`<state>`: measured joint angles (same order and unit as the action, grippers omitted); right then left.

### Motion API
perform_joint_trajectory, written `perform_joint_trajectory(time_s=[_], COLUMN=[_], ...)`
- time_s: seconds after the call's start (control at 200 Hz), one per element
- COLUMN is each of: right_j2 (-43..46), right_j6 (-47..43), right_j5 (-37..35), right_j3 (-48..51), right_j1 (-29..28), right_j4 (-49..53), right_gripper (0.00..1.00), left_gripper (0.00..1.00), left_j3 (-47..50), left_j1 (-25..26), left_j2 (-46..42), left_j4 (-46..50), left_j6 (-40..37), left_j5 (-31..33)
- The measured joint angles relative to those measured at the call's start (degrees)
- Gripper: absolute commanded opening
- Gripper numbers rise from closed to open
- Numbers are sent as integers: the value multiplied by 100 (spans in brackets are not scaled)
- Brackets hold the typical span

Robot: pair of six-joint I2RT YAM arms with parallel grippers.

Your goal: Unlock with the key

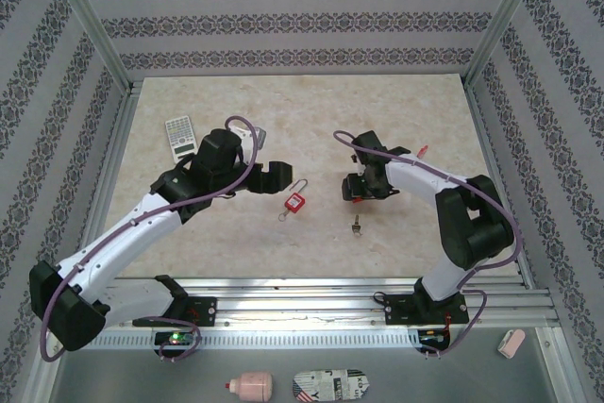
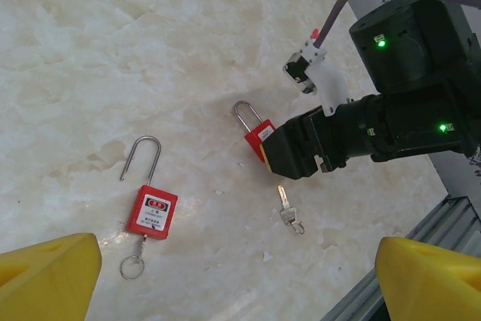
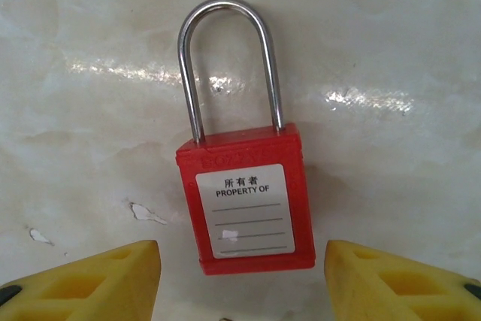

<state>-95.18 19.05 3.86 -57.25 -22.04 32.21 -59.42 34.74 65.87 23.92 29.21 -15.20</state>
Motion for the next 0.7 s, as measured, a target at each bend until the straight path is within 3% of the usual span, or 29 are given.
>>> perform_joint_trajectory(time_s=[0.315,0.5,0.704], right_j2=[-487,-522,-190], right_j6=[-153,-227,-343], right_j5=[-142,-199,-267], right_j3=[-116,-173,-157], right_j1=[-26,-37,-190], right_j4=[-173,-153,-162], right_gripper=[49,26,14], left_gripper=[94,94,93], left_j3=[382,393,487], left_j1=[0,0,0], left_j2=[170,170,168], left_j4=[-529,-675,-892], left_j6=[426,544,828], left_j5=[-111,-107,-109])
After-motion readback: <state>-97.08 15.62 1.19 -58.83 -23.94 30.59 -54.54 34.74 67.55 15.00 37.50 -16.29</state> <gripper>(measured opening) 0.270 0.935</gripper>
